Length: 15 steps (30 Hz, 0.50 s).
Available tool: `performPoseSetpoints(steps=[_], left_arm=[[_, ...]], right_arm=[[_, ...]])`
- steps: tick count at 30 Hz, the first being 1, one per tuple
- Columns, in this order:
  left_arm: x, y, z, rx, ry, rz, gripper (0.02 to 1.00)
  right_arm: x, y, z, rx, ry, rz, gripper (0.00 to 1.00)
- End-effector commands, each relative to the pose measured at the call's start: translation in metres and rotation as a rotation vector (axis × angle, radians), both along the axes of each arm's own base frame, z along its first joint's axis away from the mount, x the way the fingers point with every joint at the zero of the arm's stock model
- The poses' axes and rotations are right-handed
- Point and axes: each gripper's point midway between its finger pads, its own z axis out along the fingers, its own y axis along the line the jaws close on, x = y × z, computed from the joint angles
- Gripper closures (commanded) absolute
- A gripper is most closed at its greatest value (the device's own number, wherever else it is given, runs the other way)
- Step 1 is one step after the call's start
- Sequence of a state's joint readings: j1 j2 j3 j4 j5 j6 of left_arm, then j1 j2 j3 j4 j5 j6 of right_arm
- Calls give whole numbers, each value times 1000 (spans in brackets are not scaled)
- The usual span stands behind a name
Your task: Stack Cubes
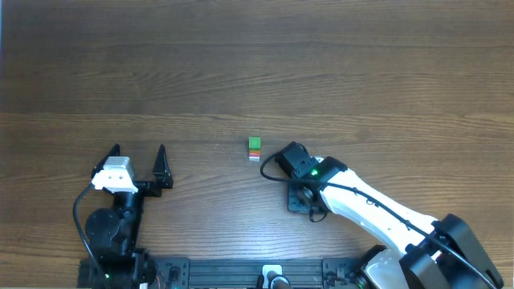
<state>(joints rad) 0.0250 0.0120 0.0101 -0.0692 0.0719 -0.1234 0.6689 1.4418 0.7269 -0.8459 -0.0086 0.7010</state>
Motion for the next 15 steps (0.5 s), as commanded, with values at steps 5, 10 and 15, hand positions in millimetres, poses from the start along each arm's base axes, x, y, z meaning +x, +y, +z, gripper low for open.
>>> performPoseSetpoints(steps=[5, 10, 15], left_arm=[[0, 0, -2, 4, 2, -1, 18], [0, 0, -2, 4, 2, -1, 18], [0, 0, -2, 4, 2, -1, 18]], right_arm=[[65, 35, 96, 48, -170, 42, 991], [104, 62, 140, 44, -209, 53, 991], [126, 88, 142, 37, -196, 72, 989]])
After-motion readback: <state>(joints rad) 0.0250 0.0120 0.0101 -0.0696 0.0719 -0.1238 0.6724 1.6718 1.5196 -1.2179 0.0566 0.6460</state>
